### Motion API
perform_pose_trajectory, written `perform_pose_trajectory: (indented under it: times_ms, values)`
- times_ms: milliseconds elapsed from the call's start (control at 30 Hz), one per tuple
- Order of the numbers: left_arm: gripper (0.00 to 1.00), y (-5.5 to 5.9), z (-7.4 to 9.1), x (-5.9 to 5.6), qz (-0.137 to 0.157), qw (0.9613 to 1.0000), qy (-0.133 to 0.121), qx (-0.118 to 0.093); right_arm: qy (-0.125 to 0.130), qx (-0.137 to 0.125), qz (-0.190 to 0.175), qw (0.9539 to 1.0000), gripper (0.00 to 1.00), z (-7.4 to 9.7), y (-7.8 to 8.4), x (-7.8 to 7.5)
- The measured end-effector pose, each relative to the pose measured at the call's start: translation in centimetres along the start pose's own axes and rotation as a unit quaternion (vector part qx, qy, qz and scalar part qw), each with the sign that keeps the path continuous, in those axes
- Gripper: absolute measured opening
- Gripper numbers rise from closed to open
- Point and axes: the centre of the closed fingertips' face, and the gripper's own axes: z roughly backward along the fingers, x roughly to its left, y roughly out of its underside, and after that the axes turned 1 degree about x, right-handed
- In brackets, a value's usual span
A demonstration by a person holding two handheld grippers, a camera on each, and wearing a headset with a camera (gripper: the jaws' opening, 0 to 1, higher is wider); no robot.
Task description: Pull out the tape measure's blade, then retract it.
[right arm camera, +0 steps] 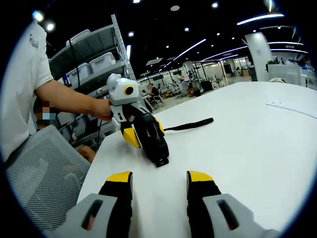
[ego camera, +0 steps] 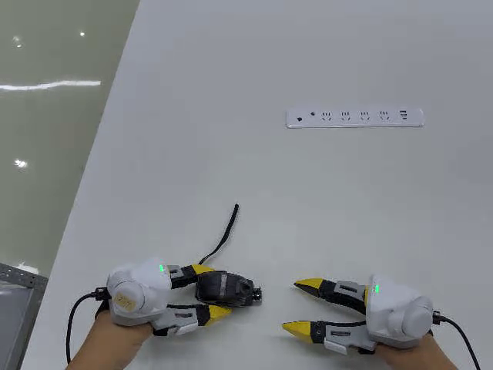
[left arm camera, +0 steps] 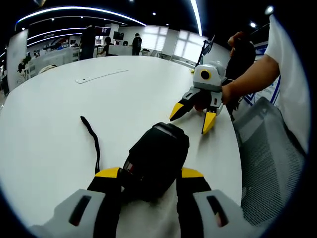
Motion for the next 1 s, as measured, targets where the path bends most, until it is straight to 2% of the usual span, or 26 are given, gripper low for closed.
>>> perform_pose_trajectory:
  times_ms: [567,1000]
  values:
    - [0.38,0.1,-0.1,0.1,-0.003,1.0,0.003,0.002,-0.003,0.0,0.001,1.0,0.43,-0.6,0.3,-0.2]
    - [0.37,0.2,-0.1,0.2,-0.011,0.9999,0.006,0.005,-0.019,0.013,0.051,0.9984,0.42,-2.5,0.5,0.1]
